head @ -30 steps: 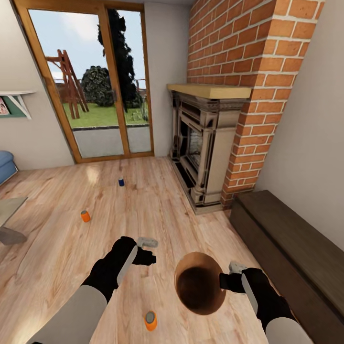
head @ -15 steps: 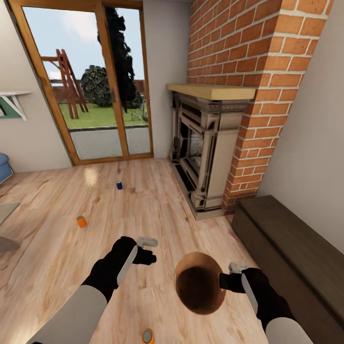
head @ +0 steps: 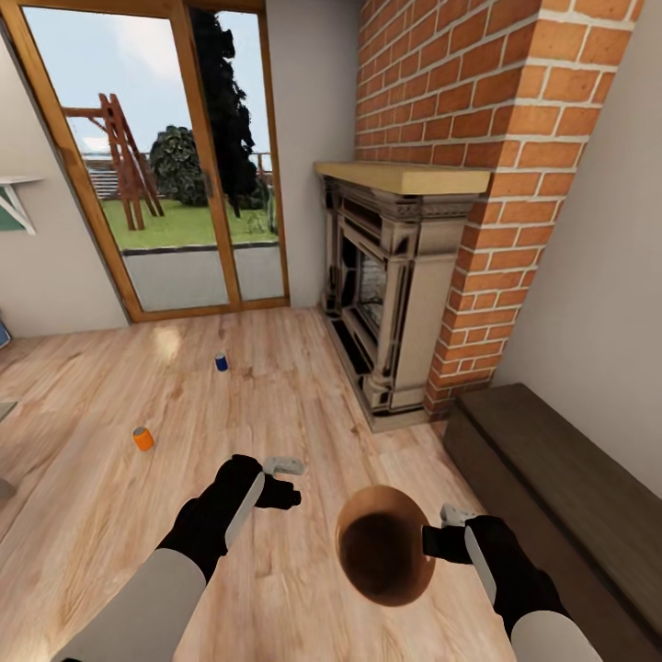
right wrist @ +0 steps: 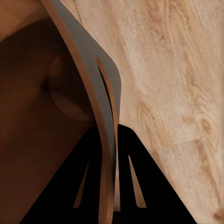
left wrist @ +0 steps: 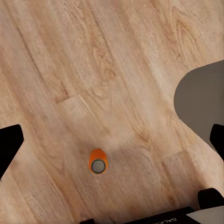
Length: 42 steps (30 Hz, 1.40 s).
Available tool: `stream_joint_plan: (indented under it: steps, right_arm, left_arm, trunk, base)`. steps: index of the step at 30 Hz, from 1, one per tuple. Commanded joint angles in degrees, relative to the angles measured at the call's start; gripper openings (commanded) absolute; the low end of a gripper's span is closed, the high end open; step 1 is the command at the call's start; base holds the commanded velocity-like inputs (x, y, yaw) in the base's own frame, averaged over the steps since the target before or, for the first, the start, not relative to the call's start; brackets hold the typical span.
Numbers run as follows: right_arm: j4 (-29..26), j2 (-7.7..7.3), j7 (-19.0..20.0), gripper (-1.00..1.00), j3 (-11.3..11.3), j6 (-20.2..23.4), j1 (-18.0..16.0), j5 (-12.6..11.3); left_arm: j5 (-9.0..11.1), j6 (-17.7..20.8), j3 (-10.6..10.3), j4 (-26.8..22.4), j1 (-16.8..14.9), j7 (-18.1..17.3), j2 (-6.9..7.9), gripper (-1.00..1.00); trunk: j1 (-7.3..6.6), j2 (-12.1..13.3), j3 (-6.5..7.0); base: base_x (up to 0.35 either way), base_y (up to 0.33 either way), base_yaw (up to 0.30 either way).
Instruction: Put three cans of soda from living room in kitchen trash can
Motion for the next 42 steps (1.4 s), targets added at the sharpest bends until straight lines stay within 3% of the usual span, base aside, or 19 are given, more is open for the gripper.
stream_joint_plan:
  steps: [1,16,42]
  right_arm:
    - [-0.01,0.01,0.4,-1.0,-0.02,0.16,0.0,-1.56]
    - [-0.01,0.01,0.41,-1.0,-0.03,0.16,-0.01,-1.56]
    - [-0.01,0.01,0.48,-1.0,-0.07,0.16,0.0,-1.64]
  left_arm:
    - [0.0,0.0,0.01,0.02,0.0,0.0,0.0,1.0]
    - [0.0,0.0,-0.01,-0.37,0.0,0.0,0.0,1.0]
    - [0.0,-0.35,0.07,-0.05,0.0,0.0,-0.19,1.0]
  trunk:
    - [0.0,0.0,0.0]
    - [0.0,0.0,0.0]
    - [0.0,0.0,0.0]
  base:
    - [0.085,0.152,-0.007]
    - [0.073,0.042,-0.102]
    - [0.011,0.027,-0.016]
